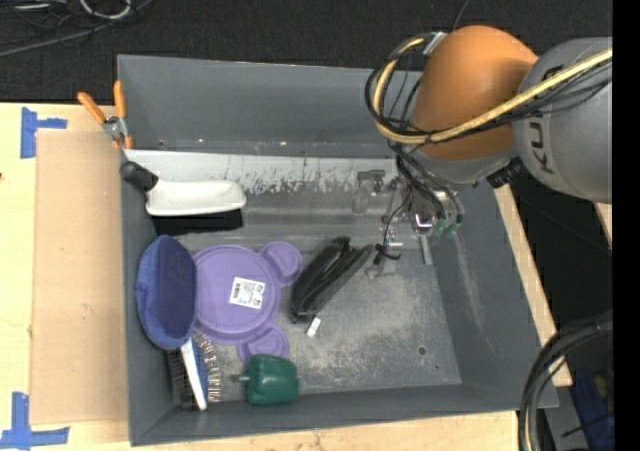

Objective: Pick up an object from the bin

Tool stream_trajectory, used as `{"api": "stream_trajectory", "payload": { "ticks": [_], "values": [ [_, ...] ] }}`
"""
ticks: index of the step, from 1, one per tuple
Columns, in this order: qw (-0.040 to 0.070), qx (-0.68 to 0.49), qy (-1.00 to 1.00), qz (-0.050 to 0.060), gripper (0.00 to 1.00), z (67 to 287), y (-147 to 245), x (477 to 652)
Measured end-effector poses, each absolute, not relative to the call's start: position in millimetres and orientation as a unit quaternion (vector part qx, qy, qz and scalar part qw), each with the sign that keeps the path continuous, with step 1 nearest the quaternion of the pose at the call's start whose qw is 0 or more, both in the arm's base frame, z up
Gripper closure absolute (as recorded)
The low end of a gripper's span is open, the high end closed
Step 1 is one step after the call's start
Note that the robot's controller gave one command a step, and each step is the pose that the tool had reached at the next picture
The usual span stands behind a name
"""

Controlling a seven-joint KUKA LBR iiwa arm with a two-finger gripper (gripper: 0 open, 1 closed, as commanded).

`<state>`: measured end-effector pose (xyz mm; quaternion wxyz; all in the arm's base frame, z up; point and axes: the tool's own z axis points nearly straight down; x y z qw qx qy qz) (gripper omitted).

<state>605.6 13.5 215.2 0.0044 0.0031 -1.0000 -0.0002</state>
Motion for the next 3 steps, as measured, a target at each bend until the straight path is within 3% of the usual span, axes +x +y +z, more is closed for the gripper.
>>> {"api": "stream_trajectory", "payload": {
  "ticks": [1,2,3],
  "values": [
    [0.001,0.003,-1.000,0.000,0.00,220,13,606.9],
    [0.001,0.098,-0.995,0.000,0.00,165,20,606.6],
    [-0.002,0.305,-0.952,0.000,0.00,151,39,611.6]
  ]
}}
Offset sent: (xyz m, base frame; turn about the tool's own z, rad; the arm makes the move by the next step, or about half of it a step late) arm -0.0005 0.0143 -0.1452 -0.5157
